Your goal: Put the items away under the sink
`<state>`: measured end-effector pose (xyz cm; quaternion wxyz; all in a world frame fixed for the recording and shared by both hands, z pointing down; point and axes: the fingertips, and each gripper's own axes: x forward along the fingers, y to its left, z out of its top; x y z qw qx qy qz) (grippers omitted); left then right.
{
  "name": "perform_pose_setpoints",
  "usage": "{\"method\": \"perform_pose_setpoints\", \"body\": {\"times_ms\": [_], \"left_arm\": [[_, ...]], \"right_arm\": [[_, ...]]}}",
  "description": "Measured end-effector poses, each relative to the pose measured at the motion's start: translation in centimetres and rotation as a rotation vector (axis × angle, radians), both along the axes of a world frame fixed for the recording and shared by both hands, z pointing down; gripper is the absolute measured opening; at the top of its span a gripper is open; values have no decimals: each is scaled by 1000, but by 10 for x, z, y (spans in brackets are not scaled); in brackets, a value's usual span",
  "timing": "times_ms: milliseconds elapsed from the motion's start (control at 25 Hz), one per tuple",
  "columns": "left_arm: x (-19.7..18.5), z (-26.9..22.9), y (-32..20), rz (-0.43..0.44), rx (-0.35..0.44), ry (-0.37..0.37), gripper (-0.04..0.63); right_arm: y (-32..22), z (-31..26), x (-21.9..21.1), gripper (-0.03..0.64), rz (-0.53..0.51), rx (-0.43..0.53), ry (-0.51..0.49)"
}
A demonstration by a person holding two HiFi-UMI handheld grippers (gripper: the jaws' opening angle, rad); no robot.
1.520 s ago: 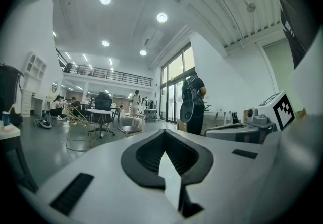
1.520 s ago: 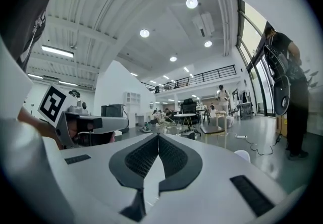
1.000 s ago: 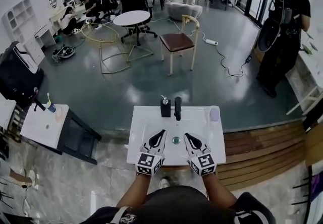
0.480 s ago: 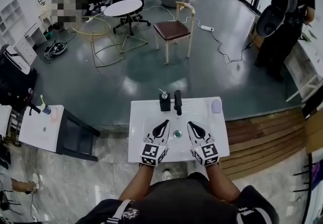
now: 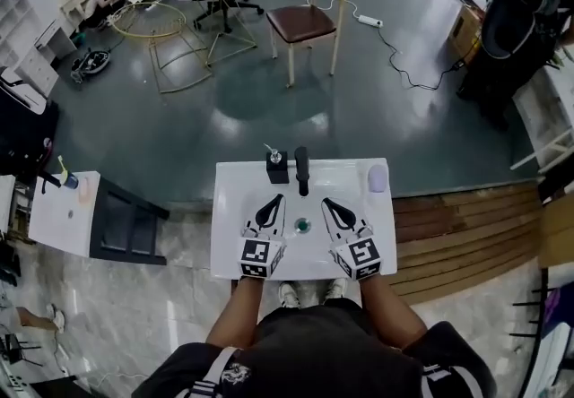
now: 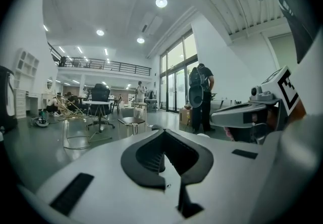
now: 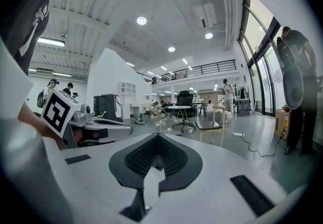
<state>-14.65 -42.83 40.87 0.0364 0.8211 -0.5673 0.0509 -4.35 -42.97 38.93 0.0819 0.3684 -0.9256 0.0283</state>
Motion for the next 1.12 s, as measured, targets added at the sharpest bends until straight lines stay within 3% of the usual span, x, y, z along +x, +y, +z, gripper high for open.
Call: {"method": "perform_pose_setpoints", "body": {"times_ms": [440,600,920,1120], "left_arm": [[-7,35,-49,-93,-57,-46,6],[-10,48,-56,-122,-77,-54,6],[-10,62,-67,-134,-98,-72,8],[-14,73,-72,-172,-113,-51,110]], "right_arm": [[-52,36,10,23,6,-27,38],[-60,52,13,23,20,-68,10],[-69,57,-6,23,-44,-50,47],[-79,68,-2,23,-7,-56,41]]}}
